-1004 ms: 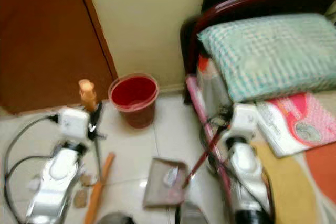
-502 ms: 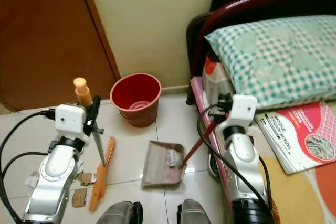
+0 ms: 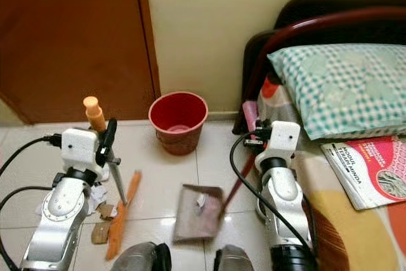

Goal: Sweep floor

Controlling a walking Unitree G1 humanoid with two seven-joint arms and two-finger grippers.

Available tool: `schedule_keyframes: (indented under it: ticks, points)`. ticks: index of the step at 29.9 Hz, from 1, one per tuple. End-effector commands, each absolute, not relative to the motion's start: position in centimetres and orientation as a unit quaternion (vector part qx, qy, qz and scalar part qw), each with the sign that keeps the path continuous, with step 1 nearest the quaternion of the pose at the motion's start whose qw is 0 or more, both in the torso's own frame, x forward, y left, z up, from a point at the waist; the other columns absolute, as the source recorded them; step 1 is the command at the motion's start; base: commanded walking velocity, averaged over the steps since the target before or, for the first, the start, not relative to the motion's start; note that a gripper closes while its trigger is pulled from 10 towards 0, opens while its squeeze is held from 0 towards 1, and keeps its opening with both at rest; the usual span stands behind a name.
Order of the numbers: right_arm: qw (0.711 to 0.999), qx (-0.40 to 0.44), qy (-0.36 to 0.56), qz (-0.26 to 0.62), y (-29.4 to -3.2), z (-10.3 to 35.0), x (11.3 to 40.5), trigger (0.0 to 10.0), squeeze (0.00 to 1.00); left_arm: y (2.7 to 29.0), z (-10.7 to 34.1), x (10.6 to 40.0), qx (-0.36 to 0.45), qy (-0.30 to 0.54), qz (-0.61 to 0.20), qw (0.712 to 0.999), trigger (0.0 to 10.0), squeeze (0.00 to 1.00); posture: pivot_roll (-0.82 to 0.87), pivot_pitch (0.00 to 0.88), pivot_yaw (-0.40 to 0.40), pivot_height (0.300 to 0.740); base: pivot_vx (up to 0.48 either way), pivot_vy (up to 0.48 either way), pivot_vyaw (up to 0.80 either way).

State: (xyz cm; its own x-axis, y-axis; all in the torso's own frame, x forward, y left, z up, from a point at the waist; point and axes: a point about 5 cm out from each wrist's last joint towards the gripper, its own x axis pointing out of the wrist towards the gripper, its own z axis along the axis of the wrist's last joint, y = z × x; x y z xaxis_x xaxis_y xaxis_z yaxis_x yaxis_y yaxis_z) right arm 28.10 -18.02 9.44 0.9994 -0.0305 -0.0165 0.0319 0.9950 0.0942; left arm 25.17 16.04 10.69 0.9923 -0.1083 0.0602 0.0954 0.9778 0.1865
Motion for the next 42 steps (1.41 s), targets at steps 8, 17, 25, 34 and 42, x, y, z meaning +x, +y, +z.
schedule_keyframes:
  ticks: [8, 17, 25, 34, 42]
  points:
    - [0.999, 0.036, -0.006, -0.032, -18.9, 10.1, 28.3, 10.0, 0.00, 15.8, 11.0, 25.5, 0.101, -0.045, -0.054, 0.992, 10.0, 0.00, -0.01, 0.102, 0.005, 0.740, 0.000, 0.315, 0.00]
    - [0.998, 0.039, -0.005, -0.041, -18.8, 9.8, 28.4, 10.0, 0.00, 15.7, 10.8, 25.3, 0.104, -0.042, -0.060, 0.992, 10.0, 0.00, -0.01, 0.091, 0.006, 0.740, 0.000, 0.000, 0.00]
    - [0.998, 0.039, -0.011, -0.046, -19.3, 10.2, 29.2, 10.0, 0.00, 15.0, 10.6, 25.3, 0.097, -0.040, -0.065, 0.992, 10.0, 0.00, 0.00, 0.076, 0.003, 0.740, 0.000, 0.000, 0.00]
    - [0.997, 0.060, -0.032, -0.036, -19.1, 11.9, 31.0, 10.0, 0.00, 14.9, 10.4, 25.4, 0.093, -0.035, -0.062, 0.993, 10.0, 0.00, 0.00, 0.072, -0.004, 0.740, 0.000, 0.000, 0.00]
    - [0.992, 0.102, -0.075, -0.010, -18.8, 16.1, 33.4, 10.0, 0.00, 14.9, 9.9, 25.4, 0.083, -0.023, -0.048, 0.995, 10.0, 0.00, 0.00, 0.073, -0.008, 0.740, 0.000, 0.000, 0.00]
